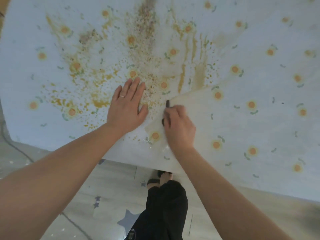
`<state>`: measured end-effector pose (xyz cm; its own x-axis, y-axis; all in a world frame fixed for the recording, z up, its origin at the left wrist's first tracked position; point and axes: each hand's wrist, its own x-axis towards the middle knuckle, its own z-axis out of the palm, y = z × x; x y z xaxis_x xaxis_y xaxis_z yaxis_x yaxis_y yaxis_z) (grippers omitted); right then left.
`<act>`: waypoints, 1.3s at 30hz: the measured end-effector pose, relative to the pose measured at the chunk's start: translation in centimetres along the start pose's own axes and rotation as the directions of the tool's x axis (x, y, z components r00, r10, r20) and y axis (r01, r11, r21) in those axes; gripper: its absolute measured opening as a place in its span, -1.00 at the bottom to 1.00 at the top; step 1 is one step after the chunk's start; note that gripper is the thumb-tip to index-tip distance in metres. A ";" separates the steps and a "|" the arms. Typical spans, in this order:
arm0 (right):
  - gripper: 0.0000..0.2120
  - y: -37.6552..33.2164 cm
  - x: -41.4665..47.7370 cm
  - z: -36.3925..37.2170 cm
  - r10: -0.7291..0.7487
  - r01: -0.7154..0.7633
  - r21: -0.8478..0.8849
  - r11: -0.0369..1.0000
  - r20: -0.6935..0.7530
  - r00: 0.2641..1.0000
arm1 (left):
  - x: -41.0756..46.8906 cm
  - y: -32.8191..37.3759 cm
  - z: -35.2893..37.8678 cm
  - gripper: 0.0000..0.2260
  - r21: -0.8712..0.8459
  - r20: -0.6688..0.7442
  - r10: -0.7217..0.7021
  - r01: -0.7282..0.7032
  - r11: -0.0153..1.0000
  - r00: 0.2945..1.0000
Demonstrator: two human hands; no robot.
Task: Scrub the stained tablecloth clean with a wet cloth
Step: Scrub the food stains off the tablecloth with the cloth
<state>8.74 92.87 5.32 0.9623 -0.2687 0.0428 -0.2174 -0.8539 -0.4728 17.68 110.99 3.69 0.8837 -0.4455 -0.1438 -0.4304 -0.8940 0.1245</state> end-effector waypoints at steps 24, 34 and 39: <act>-0.85 4.5 5.3 -1.9 -0.197 0.212 -0.127 0.969 0.120 0.973 | 4.6 -1.7 -0.4 -0.36 -0.018 -0.033 0.044 -0.044 0.999 0.998; -0.86 0.8 5.7 0.5 -0.029 0.036 -0.081 0.996 0.076 0.997 | 4.7 -1.8 -0.6 -0.37 -0.045 -0.061 0.040 -0.043 0.998 0.997; -0.89 6.0 2.0 -3.2 -0.163 0.172 -0.117 0.978 0.082 0.983 | 4.6 -1.4 -0.7 -0.38 -0.051 -0.071 0.030 -0.034 0.998 0.997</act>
<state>8.83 85.82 5.37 0.9950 -0.0884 0.0474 -0.0661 -0.9335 -0.3524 22.48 110.20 3.56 0.8810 -0.4678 -0.0703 -0.4503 -0.8748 0.1788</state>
